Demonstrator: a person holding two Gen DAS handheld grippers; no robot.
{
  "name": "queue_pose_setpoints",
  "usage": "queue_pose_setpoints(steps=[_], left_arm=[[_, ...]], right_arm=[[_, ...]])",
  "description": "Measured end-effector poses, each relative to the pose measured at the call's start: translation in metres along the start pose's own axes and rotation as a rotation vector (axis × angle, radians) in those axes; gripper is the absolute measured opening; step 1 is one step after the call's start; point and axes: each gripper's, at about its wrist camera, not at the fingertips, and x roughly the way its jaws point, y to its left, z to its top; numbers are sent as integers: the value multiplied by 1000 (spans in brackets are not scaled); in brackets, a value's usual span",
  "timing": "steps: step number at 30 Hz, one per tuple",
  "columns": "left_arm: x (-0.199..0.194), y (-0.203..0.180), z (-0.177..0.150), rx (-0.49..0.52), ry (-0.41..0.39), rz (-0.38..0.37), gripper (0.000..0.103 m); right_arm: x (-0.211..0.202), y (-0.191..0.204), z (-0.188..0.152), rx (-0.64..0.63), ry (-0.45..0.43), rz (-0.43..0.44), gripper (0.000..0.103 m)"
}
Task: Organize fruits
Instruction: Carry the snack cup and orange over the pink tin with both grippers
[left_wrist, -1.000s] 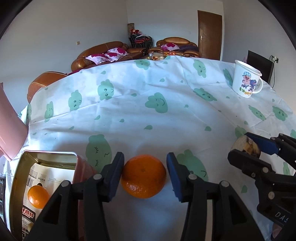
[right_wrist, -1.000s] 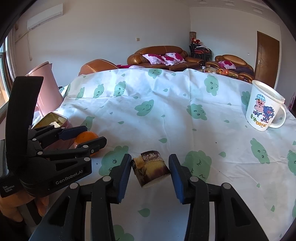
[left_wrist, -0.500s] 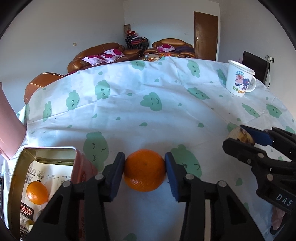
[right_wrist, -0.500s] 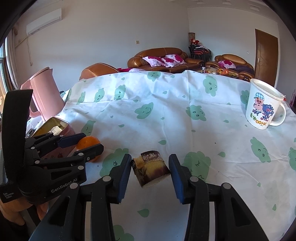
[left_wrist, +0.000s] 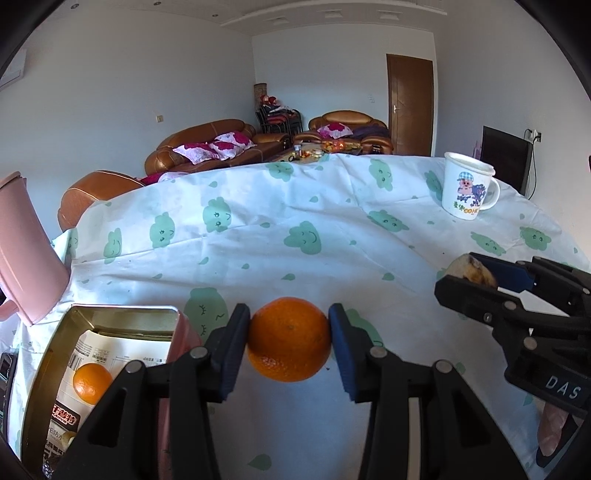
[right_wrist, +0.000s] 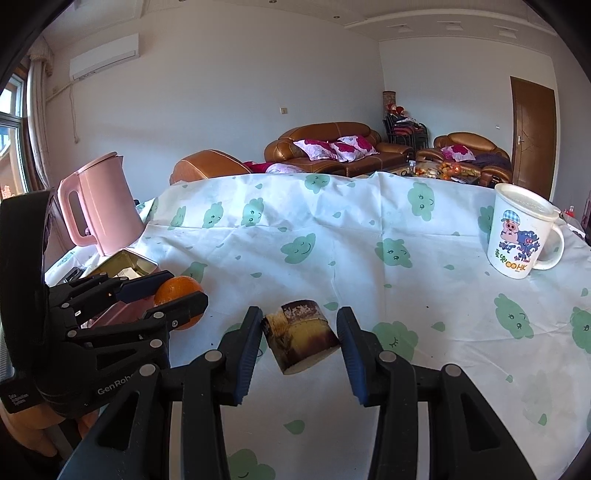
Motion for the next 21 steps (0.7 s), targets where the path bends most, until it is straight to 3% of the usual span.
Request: queue_pose_setpoints(steps=[21], left_arm=[[-29, 2, -5, -26, -143, 31, 45]], right_arm=[[-23, 9, -4, -50, -118, -2, 44]])
